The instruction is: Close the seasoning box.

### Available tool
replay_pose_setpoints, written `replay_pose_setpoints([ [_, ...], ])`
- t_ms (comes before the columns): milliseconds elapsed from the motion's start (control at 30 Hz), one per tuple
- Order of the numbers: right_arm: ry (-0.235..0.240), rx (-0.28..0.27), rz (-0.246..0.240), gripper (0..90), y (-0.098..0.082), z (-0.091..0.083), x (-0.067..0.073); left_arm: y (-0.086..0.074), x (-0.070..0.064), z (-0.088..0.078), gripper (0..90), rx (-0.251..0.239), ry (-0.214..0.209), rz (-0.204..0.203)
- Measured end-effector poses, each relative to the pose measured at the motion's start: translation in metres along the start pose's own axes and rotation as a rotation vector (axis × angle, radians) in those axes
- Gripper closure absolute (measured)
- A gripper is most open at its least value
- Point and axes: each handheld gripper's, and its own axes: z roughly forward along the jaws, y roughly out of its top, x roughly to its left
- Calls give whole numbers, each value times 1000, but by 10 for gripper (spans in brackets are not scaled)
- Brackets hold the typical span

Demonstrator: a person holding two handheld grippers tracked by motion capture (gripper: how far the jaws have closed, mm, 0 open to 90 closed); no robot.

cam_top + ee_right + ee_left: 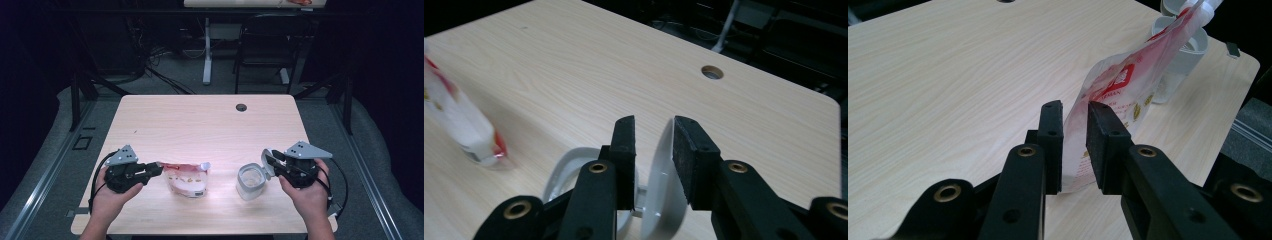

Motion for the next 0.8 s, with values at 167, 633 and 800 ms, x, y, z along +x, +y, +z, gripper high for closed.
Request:
replay_pose_setpoints([
  [167, -34, 19, 0, 688, -3, 2, -5, -1, 1, -1, 771, 3, 2, 2],
  [633, 6, 51, 55, 737, -8, 11, -16, -1, 1, -2, 770, 2, 3, -5],
  [800, 8, 53, 43, 765, -6, 15, -16, -1, 2, -2, 770, 6, 3, -5],
])
